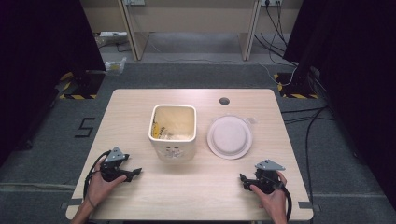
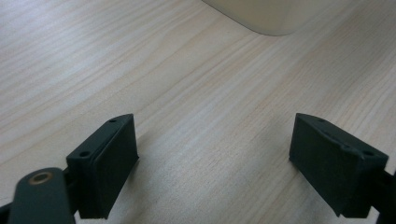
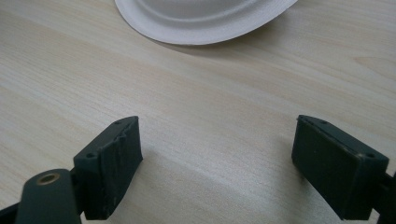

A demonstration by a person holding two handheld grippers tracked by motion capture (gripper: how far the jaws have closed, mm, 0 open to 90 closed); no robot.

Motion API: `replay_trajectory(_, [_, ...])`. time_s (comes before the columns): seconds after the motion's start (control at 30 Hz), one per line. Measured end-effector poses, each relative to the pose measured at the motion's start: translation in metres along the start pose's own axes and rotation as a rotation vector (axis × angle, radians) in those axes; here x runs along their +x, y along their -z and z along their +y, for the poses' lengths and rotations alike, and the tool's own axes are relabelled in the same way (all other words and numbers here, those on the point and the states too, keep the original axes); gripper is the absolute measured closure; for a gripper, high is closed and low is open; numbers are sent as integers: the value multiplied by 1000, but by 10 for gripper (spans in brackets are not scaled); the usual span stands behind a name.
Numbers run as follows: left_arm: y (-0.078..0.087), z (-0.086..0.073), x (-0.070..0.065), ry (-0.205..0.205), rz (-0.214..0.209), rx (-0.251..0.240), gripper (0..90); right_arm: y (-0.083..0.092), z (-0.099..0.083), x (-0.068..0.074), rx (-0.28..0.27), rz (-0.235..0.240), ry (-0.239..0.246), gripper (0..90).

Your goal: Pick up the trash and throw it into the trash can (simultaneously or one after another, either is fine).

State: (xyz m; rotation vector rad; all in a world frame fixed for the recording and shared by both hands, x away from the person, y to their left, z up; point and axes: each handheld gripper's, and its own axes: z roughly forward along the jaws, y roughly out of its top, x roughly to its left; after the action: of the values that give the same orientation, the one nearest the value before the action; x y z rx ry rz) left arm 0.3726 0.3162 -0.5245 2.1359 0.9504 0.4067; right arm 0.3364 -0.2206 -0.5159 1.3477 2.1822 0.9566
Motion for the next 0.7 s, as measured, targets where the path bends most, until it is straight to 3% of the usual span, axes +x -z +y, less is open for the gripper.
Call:
replay_trajectory(0.23, [0, 0, 0, 0, 0, 0, 142, 1, 0, -3, -17, 11, -17, 210])
replay_trajectory(0.7, [0, 0, 0, 1, 0, -1, 142, 14, 18, -20, -140, 25, -49, 310])
